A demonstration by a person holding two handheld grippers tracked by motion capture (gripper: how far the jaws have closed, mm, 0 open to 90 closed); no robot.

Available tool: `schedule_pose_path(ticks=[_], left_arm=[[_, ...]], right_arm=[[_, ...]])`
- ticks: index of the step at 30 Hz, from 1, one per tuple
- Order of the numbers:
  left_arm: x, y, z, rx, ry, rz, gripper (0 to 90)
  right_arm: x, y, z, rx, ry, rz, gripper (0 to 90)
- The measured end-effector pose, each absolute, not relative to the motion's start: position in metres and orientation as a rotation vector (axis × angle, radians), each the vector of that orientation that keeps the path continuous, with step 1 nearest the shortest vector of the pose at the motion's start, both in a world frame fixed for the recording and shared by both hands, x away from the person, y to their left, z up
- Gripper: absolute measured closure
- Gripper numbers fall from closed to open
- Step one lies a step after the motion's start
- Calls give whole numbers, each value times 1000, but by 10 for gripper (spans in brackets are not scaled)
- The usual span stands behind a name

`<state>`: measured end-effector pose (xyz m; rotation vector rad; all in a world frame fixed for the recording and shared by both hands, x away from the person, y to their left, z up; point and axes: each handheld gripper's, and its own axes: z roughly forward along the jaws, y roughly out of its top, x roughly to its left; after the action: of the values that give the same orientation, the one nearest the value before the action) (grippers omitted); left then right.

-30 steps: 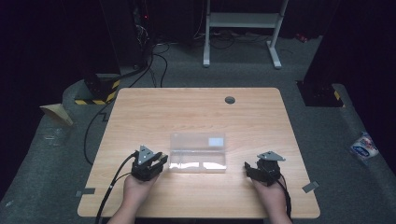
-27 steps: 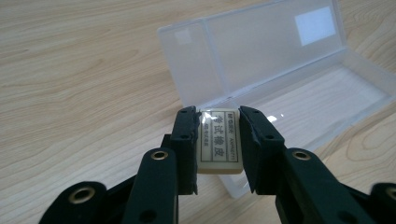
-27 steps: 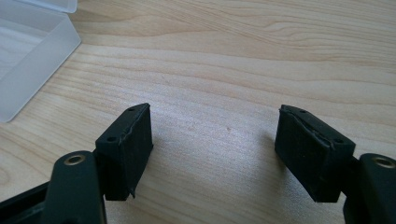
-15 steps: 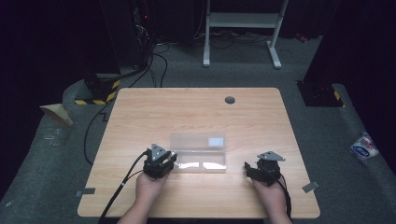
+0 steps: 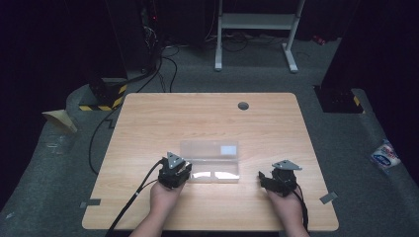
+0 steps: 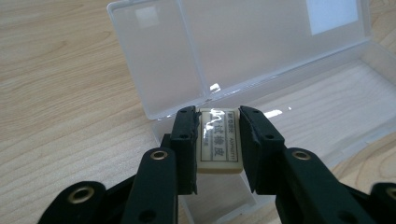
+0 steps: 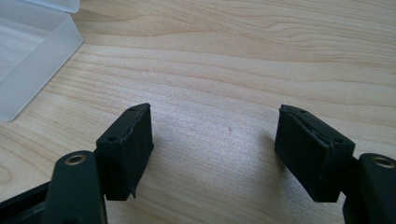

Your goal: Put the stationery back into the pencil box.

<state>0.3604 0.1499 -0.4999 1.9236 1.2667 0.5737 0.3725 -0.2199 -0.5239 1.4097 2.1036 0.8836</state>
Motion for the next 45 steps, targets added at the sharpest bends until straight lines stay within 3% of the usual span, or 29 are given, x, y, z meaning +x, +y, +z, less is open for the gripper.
schedule_pose_path(ticks=[12, 16, 27, 39, 45], left_arm=[[364, 151, -506, 1919, 1306, 561, 676], [362, 150, -505, 1907, 1299, 593, 554], [362, 169, -495, 1855, 1268, 574, 441], [358, 236, -511, 1940, 1325, 644, 146], [355, 282, -516, 1952, 1386, 673, 90]], right_arm=[[373, -220, -524, 1406, 2103, 884, 274], [372, -220, -524, 1411, 2103, 883, 275], [372, -220, -524, 1410, 2104, 884, 276], [372, -219, -524, 1416, 2101, 885, 275], [372, -219, -524, 1415, 2097, 882, 276]])
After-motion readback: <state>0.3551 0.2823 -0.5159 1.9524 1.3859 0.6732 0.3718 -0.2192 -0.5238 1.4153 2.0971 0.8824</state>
